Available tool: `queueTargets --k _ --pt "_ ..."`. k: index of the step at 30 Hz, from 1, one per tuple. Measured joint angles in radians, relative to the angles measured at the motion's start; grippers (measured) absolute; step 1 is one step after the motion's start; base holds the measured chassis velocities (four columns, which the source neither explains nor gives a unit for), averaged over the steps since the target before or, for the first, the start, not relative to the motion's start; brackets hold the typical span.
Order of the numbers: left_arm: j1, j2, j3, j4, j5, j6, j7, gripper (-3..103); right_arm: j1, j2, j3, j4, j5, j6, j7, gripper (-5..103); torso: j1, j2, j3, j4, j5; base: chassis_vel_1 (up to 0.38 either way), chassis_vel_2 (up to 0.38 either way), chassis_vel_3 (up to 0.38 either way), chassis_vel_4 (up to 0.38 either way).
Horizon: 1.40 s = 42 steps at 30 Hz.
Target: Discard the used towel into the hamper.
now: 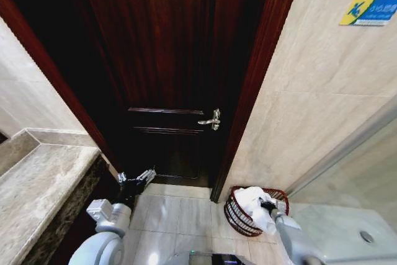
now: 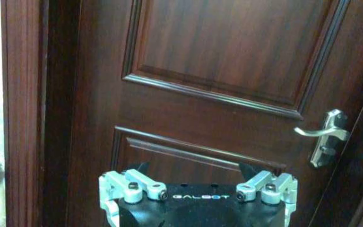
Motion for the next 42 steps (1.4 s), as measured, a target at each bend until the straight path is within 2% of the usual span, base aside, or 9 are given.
queueTargets --k 10,16,18,19,22,26,34,36,42 --pt "0.0 0.0 0.0 0.0 0.0 0.0 0.0 97 0.06 0.028 -0.004 -0.085 -0.137 -0.03 0.009 7 0.001 0.002 0.001 -0.0003 -0.0003 0.0 0.0 0.0 0.0" --pt "0.0 0.0 0.0 0.0 0.0 0.0 0.0 97 0.029 0.037 -0.005 -0.037 -0.12 -0.05 0.021 6 0.001 0.003 0.001 0.0 0.0 0.0 0.0 0.0 0.0" --pt "0.0 0.0 0.0 0.0 0.0 0.0 0.0 97 -0.014 0.034 -0.015 0.036 -0.054 -0.076 0.021 16 0.001 0.003 0.002 0.0003 0.0 0.0 0.0 0.0 0.0" --pt "0.0 0.0 0.0 0.0 0.0 0.0 0.0 97 -0.061 0.026 -0.027 0.106 0.046 -0.099 0.012 21 0.001 0.003 0.002 -0.0002 0.0001 0.0 0.0 0.0 0.0" --pt "0.0 0.0 0.0 0.0 0.0 0.0 0.0 97 -0.135 0.011 -0.042 0.22 0.152 -0.12 -0.002 27 0.001 0.003 0.002 -0.0003 0.0002 0.0 0.0 0.0 0.0" --pt "0.0 0.0 0.0 0.0 0.0 0.0 0.0 97 -0.24 -0.026 -0.047 0.4 0.212 -0.161 -0.006 43 0.001 0.004 0.002 -0.0004 -0.0004 0.0 0.0 0.0 0.0" --pt "0.0 0.0 0.0 0.0 0.0 0.0 0.0 97 -0.452 -0.088 -0.013 0.668 0.256 -0.196 0.007 76 0.002 0.004 0.002 -0.0002 -0.0001 0.0 0.0 0.0 0.0" --pt "0.0 0.0 0.0 0.0 0.0 0.0 0.0 97 -0.474 -0.091 -0.008 0.692 0.26 -0.198 0.01 76 0.002 0.004 0.002 -0.0005 -0.0001 0.0 0.0 0.0 0.0" --pt "0.0 0.0 0.0 0.0 0.0 0.0 0.0 97 -0.635 -0.093 0.009 0.844 0.243 -0.204 0.031 99 0.002 0.005 0.002 -0.0007 -0.0004 0.0 0.0 0.0 0.0"
